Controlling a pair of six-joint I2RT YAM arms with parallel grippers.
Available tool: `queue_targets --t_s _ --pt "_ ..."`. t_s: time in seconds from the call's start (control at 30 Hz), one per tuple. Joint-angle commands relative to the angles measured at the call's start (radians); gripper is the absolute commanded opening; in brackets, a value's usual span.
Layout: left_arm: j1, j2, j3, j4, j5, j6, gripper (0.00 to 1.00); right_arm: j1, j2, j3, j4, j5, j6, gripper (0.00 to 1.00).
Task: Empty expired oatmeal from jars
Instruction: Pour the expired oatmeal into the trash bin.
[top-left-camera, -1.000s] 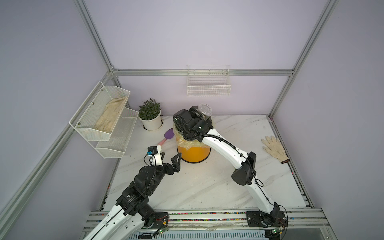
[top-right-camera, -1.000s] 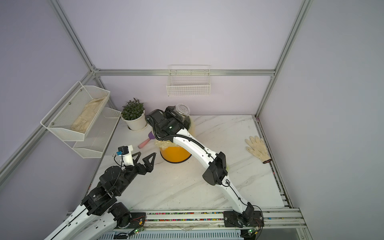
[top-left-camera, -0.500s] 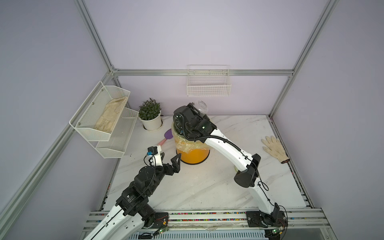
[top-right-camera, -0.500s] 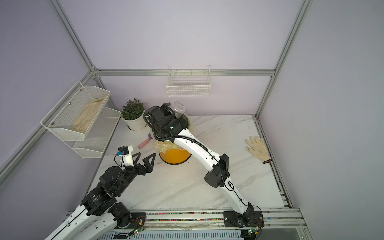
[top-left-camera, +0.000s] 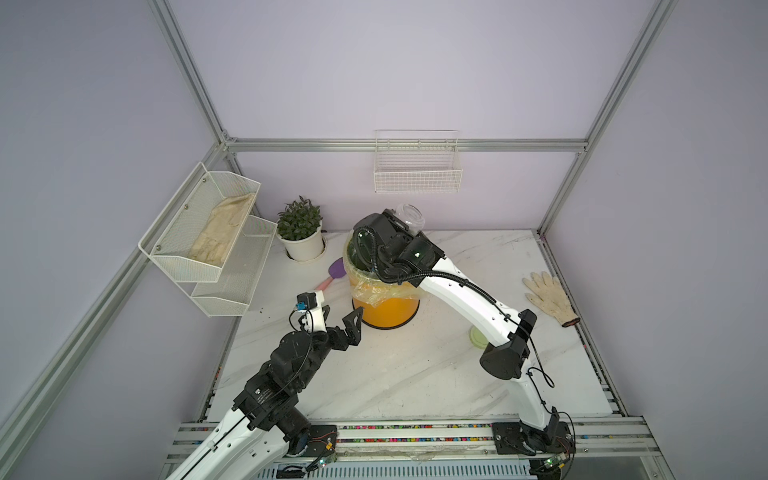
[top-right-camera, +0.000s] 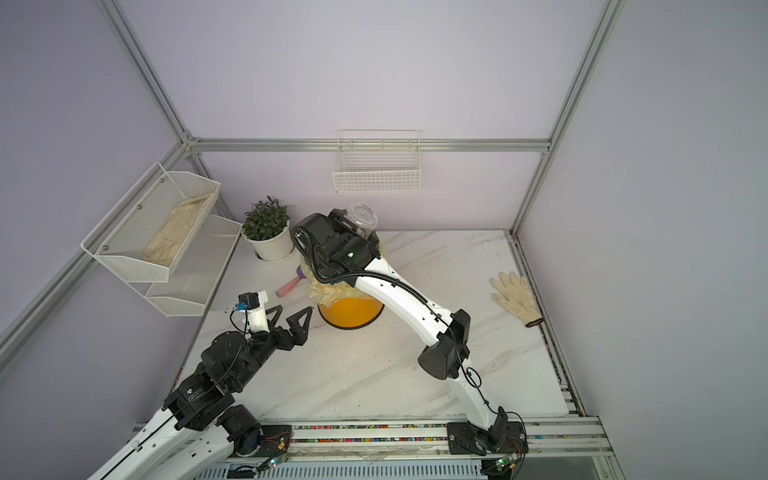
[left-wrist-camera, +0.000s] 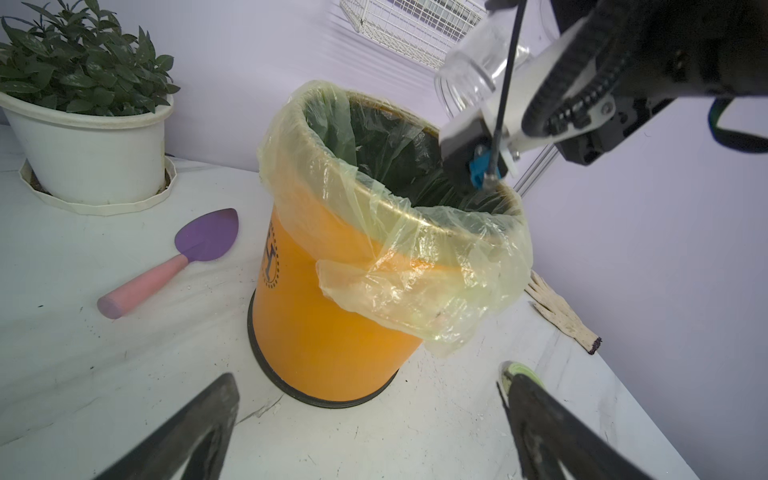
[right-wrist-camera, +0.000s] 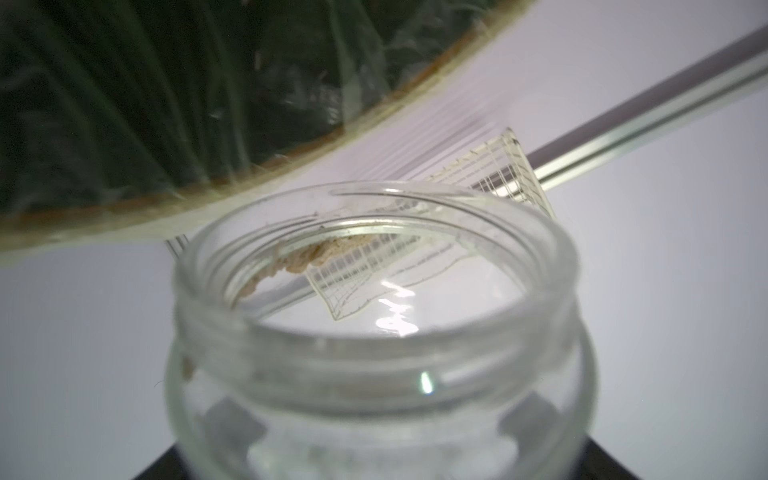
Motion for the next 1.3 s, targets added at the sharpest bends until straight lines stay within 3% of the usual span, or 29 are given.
queue_targets --t_s 0.0,0.03,0.1,0.13,0.2,0.23,0.27,0.33,0.37,0.43,0.47,0.53,0.63,0.7,0.73,0.77,0.8,0.9,1.0,1.1,1.2,1.27 --pt "0.006 -0.007 0.045 0.004 0.013 -0.002 1.00 0.047 -0.028 -0.027 -0.189 0.035 0.005 0.03" --pt "0.006 -0.010 0.045 0.000 0.012 0.002 1.00 0.062 -0.024 0.007 -0.088 0.010 -0.075 0.03" --pt "0.006 -0.021 0.046 -0.016 0.006 0.004 1.00 0.065 0.004 0.106 0.250 -0.053 -0.376 0.03" --pt "0.006 -0.028 0.042 -0.018 0.001 0.003 1.00 0.065 0.041 0.178 0.318 -0.083 -0.443 0.03" --pt "0.006 -0.035 0.040 -0.018 -0.001 0.003 1.00 0.062 0.090 0.257 0.082 -0.006 -0.309 0.03" --pt "0.006 -0.035 0.042 -0.023 -0.002 0.004 1.00 0.063 0.076 0.210 0.000 0.030 -0.235 0.03" --pt "0.006 -0.035 0.043 -0.028 -0.002 0.004 1.00 0.072 0.042 0.128 0.068 0.025 -0.241 0.03" --pt "0.006 -0.044 0.035 -0.030 -0.001 -0.002 1.00 0.088 -0.012 0.028 0.369 -0.096 -0.400 0.03" --pt "0.006 -0.048 0.027 -0.028 -0.003 -0.007 1.00 0.086 -0.001 0.049 0.355 -0.127 -0.388 0.03" --pt "0.006 -0.047 0.022 -0.029 -0.004 -0.006 1.00 0.071 0.061 0.143 -0.101 0.053 -0.134 0.03" --pt "0.006 -0.043 0.028 -0.034 -0.002 -0.002 1.00 0.073 0.074 0.169 -0.138 0.055 -0.099 0.02" --pt "0.006 -0.041 0.030 -0.036 -0.002 -0.002 1.00 0.080 0.068 0.178 0.171 -0.044 -0.281 0.03" --pt "0.006 -0.029 0.046 -0.042 0.003 0.006 1.00 0.055 0.028 0.041 0.104 0.126 -0.274 0.03" --pt "0.006 -0.031 0.055 -0.047 0.000 0.006 1.00 0.076 0.007 0.011 0.337 0.025 -0.397 0.02" --pt "0.006 -0.033 0.055 -0.047 -0.002 0.006 1.00 0.080 0.029 0.059 0.298 0.018 -0.381 0.02" --pt "0.006 -0.035 0.053 -0.047 -0.006 0.004 1.00 0.067 0.067 0.117 0.012 0.125 -0.235 0.02" --pt "0.006 -0.035 0.055 -0.048 -0.001 0.004 1.00 0.057 0.089 0.150 -0.143 0.184 -0.137 0.02" --pt "0.006 -0.051 0.051 -0.061 0.000 -0.002 1.00 0.071 0.101 0.195 0.179 0.094 -0.346 0.02" --pt "0.006 -0.063 0.040 -0.065 -0.011 0.003 1.00 0.046 0.080 0.110 0.213 0.251 -0.367 0.02" --pt "0.006 -0.075 0.035 -0.067 -0.012 -0.002 1.00 0.053 0.077 0.105 0.472 0.229 -0.559 0.02" --pt "0.006 -0.068 0.041 -0.067 -0.009 -0.003 1.00 0.023 0.071 0.023 0.443 0.384 -0.502 0.02" --pt "0.006 -0.060 0.049 -0.067 -0.001 -0.004 1.00 0.030 0.018 -0.068 0.492 0.299 -0.552 0.01"
